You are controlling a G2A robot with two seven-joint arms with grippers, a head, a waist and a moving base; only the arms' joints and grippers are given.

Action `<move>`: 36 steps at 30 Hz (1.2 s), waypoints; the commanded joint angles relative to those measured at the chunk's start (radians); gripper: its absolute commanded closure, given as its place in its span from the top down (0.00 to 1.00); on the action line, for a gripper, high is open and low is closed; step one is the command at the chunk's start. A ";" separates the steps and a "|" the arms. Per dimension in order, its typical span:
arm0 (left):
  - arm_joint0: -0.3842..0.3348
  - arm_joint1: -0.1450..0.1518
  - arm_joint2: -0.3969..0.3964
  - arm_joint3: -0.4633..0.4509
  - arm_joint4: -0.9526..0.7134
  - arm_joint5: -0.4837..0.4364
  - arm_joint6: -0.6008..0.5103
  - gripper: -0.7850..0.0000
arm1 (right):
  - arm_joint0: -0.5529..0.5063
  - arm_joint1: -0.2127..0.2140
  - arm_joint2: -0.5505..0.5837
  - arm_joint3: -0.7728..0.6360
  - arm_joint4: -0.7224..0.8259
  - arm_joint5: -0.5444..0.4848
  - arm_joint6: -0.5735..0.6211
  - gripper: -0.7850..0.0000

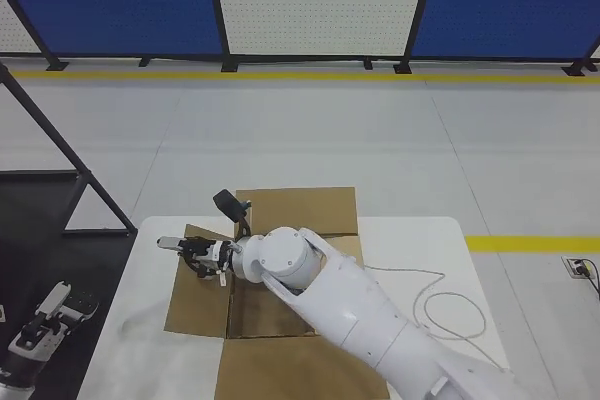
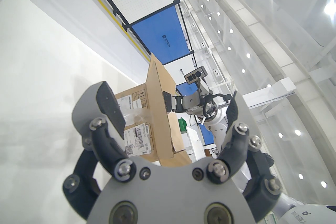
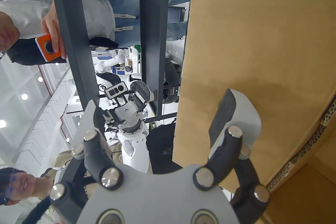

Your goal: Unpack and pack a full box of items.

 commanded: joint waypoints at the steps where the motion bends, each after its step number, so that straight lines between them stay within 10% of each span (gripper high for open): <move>1: 0.000 0.000 0.000 0.000 0.000 0.000 0.000 1.00 | 0.008 -0.017 -0.002 0.036 0.005 -0.012 0.005 1.00; 36: 0.032 0.008 0.041 -0.062 -0.160 0.137 -0.229 1.00 | 0.062 -0.193 0.017 0.384 -0.085 -0.044 0.031 1.00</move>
